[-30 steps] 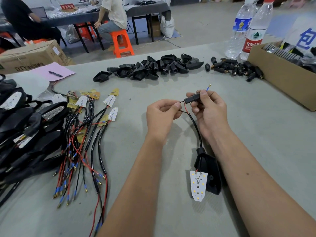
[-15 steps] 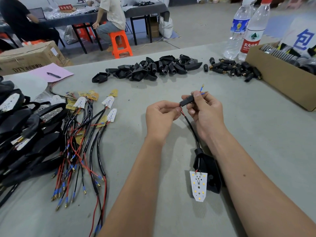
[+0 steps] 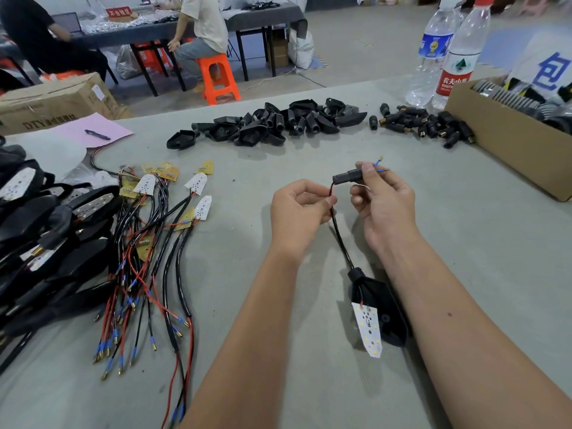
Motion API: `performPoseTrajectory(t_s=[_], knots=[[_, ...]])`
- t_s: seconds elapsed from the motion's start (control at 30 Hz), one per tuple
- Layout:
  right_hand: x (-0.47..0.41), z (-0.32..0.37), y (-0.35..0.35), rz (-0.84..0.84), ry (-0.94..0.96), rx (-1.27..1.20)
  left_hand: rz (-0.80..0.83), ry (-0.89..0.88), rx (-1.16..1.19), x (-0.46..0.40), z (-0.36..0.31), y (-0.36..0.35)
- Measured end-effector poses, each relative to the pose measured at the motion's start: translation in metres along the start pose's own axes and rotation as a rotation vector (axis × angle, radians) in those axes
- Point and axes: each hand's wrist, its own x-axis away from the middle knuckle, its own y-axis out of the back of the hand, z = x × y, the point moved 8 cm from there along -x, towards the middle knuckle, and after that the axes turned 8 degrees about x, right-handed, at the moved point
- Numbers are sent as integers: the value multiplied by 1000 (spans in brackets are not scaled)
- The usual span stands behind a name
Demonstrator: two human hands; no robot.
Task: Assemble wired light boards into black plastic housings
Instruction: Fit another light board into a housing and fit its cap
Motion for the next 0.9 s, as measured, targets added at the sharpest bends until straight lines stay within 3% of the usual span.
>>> performPoseTrajectory(t_s=[0.23,0.37,0.5,0.63,0.73,0.9], knots=[[-3,12,8,-42,93,192,7,-59,-124,-6,-5,5],[-3,20,9,-27,133,274,139,-61,-96,-2,-5,-10],[0,25,7,-26,189,321,151,-37,-100,3,-1,-23],[-2,31,25,-217,231,423,260,113,30,7,7,-25],[-3,38,41,-376,268,509,342,193,4,9,10,-23],[-1,42,41,-433,335,671,241,151,-27,-2,9,-9]])
